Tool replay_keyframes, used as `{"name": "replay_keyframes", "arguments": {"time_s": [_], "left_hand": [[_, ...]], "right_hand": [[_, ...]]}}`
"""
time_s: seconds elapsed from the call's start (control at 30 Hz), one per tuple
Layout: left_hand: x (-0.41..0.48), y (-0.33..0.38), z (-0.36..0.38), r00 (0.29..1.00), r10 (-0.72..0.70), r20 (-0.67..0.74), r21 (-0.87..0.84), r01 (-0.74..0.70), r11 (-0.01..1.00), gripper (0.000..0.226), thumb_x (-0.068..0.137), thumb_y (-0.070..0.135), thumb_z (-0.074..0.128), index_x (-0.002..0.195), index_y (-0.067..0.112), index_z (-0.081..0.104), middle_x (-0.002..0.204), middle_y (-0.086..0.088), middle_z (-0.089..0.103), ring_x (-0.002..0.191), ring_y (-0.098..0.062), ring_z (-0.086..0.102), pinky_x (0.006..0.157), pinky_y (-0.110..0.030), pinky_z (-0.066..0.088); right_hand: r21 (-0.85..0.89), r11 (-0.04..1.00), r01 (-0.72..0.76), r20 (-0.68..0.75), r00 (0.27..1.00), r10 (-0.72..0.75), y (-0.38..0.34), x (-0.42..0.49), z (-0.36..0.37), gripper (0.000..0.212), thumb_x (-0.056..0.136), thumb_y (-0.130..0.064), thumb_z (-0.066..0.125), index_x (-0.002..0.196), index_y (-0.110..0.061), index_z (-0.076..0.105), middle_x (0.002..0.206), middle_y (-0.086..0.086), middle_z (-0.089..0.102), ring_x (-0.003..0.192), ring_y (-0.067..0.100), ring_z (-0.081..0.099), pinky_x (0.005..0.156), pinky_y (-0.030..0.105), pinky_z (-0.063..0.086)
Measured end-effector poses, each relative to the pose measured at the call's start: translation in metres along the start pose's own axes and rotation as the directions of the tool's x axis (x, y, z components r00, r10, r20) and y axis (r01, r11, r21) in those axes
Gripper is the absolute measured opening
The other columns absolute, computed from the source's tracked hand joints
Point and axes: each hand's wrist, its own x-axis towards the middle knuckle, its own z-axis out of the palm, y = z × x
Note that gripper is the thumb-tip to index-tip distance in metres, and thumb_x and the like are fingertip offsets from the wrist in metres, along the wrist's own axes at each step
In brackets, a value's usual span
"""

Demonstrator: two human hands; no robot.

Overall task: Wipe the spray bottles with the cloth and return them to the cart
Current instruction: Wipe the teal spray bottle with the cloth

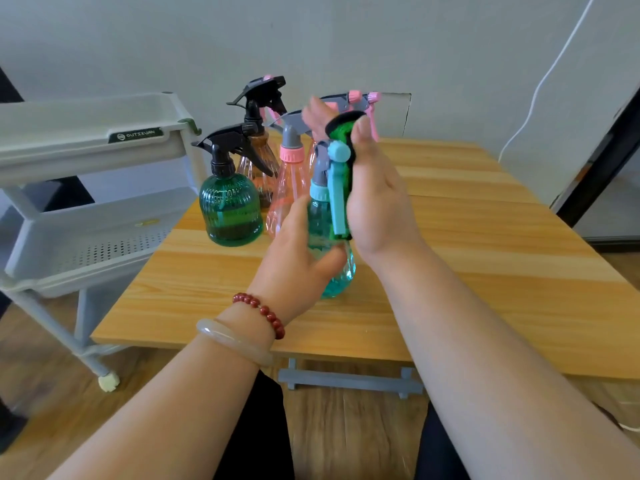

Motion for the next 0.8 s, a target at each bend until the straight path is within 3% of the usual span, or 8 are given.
{"name": "replay_keyframes", "arguments": {"time_s": [0.13,0.3,0.4,0.5,0.6,0.7,0.73,0.8], "left_hand": [[0.001,-0.002,-0.005,0.996,-0.009,0.087,0.035,0.006,0.999,0.051,0.092,0.023,0.061,0.137,0.026,0.037,0.118,0.009,0.057,0.068,0.004,0.055,0.067,-0.018,0.048],[-0.001,0.0,-0.007,0.993,-0.038,0.116,0.024,0.035,0.999,0.05,0.094,0.026,0.06,0.137,0.02,0.037,0.115,0.006,0.059,0.055,0.007,0.053,0.058,-0.012,0.044],[-0.002,0.003,-0.01,0.991,-0.051,0.12,0.074,0.043,0.996,0.044,0.094,0.024,0.059,0.132,0.022,0.037,0.105,0.006,0.057,0.047,0.006,0.049,0.05,-0.008,0.041],[-0.002,0.002,-0.01,0.989,-0.067,0.133,0.099,0.054,0.994,0.066,0.094,0.029,0.059,0.149,0.021,0.023,0.124,-0.011,0.055,0.09,-0.019,0.067,0.072,-0.033,0.057],[-0.004,0.003,-0.009,0.985,-0.105,0.134,0.112,0.09,0.99,0.069,0.094,0.032,0.058,0.151,0.022,0.02,0.135,-0.02,0.051,0.114,-0.049,0.05,0.089,-0.056,0.048],[-0.002,-0.001,-0.009,0.991,-0.063,0.115,0.063,0.056,0.996,0.057,0.093,0.024,0.06,0.142,0.022,0.032,0.115,-0.003,0.058,0.079,-0.023,0.061,0.059,-0.026,0.051],[-0.002,-0.003,-0.01,0.993,-0.05,0.107,0.059,0.044,0.997,0.054,0.092,0.024,0.06,0.139,0.023,0.035,0.112,0.003,0.058,0.065,-0.013,0.056,0.054,-0.019,0.045],[-0.002,-0.005,-0.012,0.994,-0.035,0.105,0.068,0.028,0.997,0.055,0.092,0.027,0.059,0.14,0.025,0.034,0.116,0.007,0.057,0.049,-0.001,0.046,0.055,-0.014,0.042]], "right_hand": [[-0.147,0.984,-0.105,-0.099,0.991,0.091,0.006,0.006,-0.013,0.046,0.095,-0.055,0.032,0.107,-0.03,0.069,0.103,-0.013,0.071,0.101,0.007,0.064,0.093,0.043,0.05],[0.009,0.993,0.114,0.002,0.993,-0.114,-0.01,0.011,-0.007,0.054,0.103,-0.037,0.024,0.146,-0.011,0.044,0.148,-0.002,0.049,0.138,0.005,0.042,0.118,0.03,0.029],[-0.102,0.994,0.048,0.044,0.998,-0.043,-0.001,0.005,-0.006,0.049,0.102,-0.04,0.026,0.135,-0.02,0.057,0.12,-0.013,0.066,0.115,-0.001,0.057,0.099,0.016,0.042],[-0.24,0.97,-0.032,-0.063,0.998,0.018,0.011,-0.001,-0.014,0.039,0.103,-0.042,0.032,0.091,-0.023,0.064,0.071,-0.012,0.061,0.065,-0.002,0.053,0.062,0.016,0.042],[-0.072,0.997,0.033,-0.157,0.987,-0.044,0.008,-0.001,-0.013,0.038,0.098,-0.048,0.032,0.099,-0.03,0.065,0.092,-0.008,0.068,0.086,0.005,0.062,0.081,0.032,0.051],[-0.072,0.993,0.088,-0.113,0.989,-0.096,0.003,-0.002,-0.002,0.043,0.102,-0.04,0.028,0.118,-0.022,0.064,0.108,0.015,0.069,0.098,0.024,0.064,0.083,0.04,0.051],[-0.145,0.985,0.098,-0.09,0.99,-0.112,0.005,-0.004,-0.001,0.045,0.103,-0.037,0.028,0.109,-0.013,0.066,0.097,0.022,0.067,0.089,0.029,0.063,0.078,0.043,0.049],[-0.322,0.938,0.126,-0.033,0.989,-0.144,0.012,-0.01,-0.007,0.039,0.103,-0.03,0.031,0.077,-0.018,0.058,0.062,0.006,0.058,0.06,0.015,0.056,0.055,0.023,0.044]]}}
